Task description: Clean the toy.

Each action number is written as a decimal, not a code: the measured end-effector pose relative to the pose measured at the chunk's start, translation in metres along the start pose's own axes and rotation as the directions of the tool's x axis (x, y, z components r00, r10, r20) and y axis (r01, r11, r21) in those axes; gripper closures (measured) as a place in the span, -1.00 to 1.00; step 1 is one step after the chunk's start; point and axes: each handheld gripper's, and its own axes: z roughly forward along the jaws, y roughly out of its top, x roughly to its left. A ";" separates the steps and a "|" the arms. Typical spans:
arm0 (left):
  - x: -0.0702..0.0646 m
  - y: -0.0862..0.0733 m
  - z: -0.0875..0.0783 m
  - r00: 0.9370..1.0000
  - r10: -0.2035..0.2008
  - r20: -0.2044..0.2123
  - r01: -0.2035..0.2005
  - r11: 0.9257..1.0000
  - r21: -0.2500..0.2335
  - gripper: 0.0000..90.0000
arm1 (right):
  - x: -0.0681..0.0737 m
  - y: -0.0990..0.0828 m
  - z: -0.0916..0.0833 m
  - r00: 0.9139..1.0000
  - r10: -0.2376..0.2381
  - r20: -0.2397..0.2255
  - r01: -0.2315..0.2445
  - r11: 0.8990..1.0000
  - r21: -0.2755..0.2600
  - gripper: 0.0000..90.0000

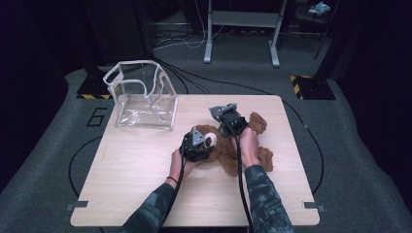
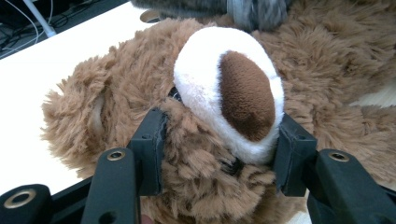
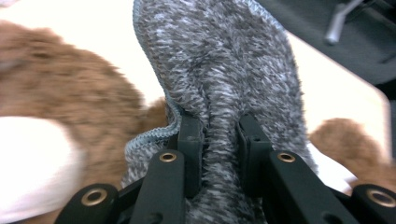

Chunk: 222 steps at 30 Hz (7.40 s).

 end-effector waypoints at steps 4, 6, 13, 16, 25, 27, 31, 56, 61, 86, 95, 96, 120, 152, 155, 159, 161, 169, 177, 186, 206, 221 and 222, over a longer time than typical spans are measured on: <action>0.000 -0.001 0.000 1.000 -0.003 0.007 0.003 1.000 0.000 0.04 | -0.010 -0.001 0.001 0.997 -0.010 0.082 0.009 1.000 0.003 0.69; 0.001 -0.001 0.000 1.000 -0.004 0.006 0.004 1.000 -0.002 0.04 | -0.016 0.000 -0.001 0.995 0.021 0.103 -0.022 1.000 0.004 0.69; 0.001 -0.002 0.001 1.000 -0.012 0.015 0.012 1.000 -0.002 0.04 | -0.024 -0.002 -0.033 0.998 0.069 0.011 -0.068 0.992 -0.106 0.69; 0.001 -0.003 0.001 1.000 -0.019 0.019 0.019 1.000 -0.004 0.04 | -0.014 -0.002 -0.040 0.993 0.072 -0.094 -0.083 0.988 -0.128 0.69; 0.000 -0.005 0.001 1.000 -0.018 0.014 0.018 1.000 -0.009 0.04 | 0.015 -0.008 -0.003 0.986 -0.053 -0.161 0.050 0.999 -0.021 0.70; 0.000 -0.005 0.001 1.000 -0.017 0.013 0.017 1.000 -0.010 0.04 | 0.010 -0.009 -0.001 0.992 -0.030 -0.126 0.029 1.000 -0.009 0.70; 0.001 -0.006 0.000 1.000 -0.016 0.016 0.017 1.000 -0.010 0.04 | -0.002 -0.006 -0.004 1.000 -0.021 0.004 0.021 1.000 0.024 0.70; -0.002 -0.009 0.000 1.000 -0.024 0.013 0.024 0.999 -0.030 0.03 | 0.005 -0.024 -0.010 0.985 0.008 -0.172 -0.012 1.000 -0.020 0.71; -0.001 -0.009 -0.001 0.999 -0.022 0.025 0.023 0.999 -0.024 0.03 | -0.005 -0.024 -0.014 0.996 0.024 -0.081 -0.023 1.000 0.009 0.71; -0.001 -0.013 -0.001 0.999 0.019 0.029 -0.018 0.999 -0.033 0.04 | -0.032 -0.012 -0.002 0.996 0.091 0.001 -0.091 0.995 0.048 0.70; -0.001 -0.013 -0.002 0.999 0.027 0.038 -0.026 0.999 -0.025 0.04 | -0.010 0.003 0.014 0.994 0.090 -0.068 -0.085 0.994 0.066 0.70; -0.001 -0.013 -0.002 0.999 0.023 0.043 -0.022 0.999 -0.024 0.04 | -0.008 0.004 0.017 0.993 0.083 -0.089 -0.078 0.995 0.058 0.70; 0.001 -0.013 -0.002 0.999 0.012 0.043 -0.011 1.000 -0.028 0.03 | -0.029 -0.011 -0.004 0.987 0.143 -0.073 -0.140 0.989 0.038 0.69; 0.002 -0.012 -0.002 0.998 -0.007 0.058 0.008 1.000 -0.021 0.03 | -0.066 -0.037 -0.004 0.990 0.136 0.043 -0.139 0.988 0.068 0.71; 0.002 -0.012 -0.002 0.999 -0.003 0.054 0.005 1.000 -0.020 0.03 | -0.081 -0.046 -0.001 0.980 0.182 0.087 -0.190 0.977 0.095 0.71; 0.002 -0.012 -0.002 0.998 -0.005 0.057 0.006 1.000 -0.020 0.03 | -0.093 -0.051 -0.007 0.972 0.212 0.097 -0.221 0.971 0.087 0.70; 0.002 -0.012 -0.002 0.998 -0.006 0.056 0.007 1.000 -0.018 0.03 | -0.090 -0.048 -0.016 0.973 0.221 0.069 -0.223 0.974 0.031 0.70; 0.002 -0.012 -0.002 0.998 -0.004 0.055 0.005 1.000 -0.014 0.03 | -0.053 -0.029 -0.027 0.962 0.210 -0.178 -0.219 0.975 -0.034 0.69; 0.001 -0.012 -0.002 0.999 -0.005 0.053 0.006 1.000 -0.017 0.03 | -0.065 -0.038 -0.014 0.970 0.221 -0.107 -0.221 0.975 0.012 0.69; 0.002 -0.011 -0.002 0.998 -0.005 0.055 0.006 1.000 -0.019 0.03 | -0.099 -0.070 -0.004 0.964 0.263 0.028 -0.264 0.962 0.072 0.70; 0.002 -0.010 -0.002 0.999 -0.009 0.054 0.009 1.000 -0.013 0.03 | -0.068 -0.069 -0.025 0.951 0.266 -0.156 -0.275 0.961 -0.035 0.69; 0.002 -0.009 -0.002 0.998 -0.012 0.056 0.013 1.000 -0.010 0.02 | -0.114 -0.102 -0.002 0.921 0.389 -0.018 -0.388 0.920 0.064 0.69; 0.003 -0.010 -0.002 0.998 -0.012 0.056 0.012 1.000 -0.010 0.02 | -0.115 -0.102 -0.005 0.917 0.400 -0.013 -0.398 0.915 0.061 0.69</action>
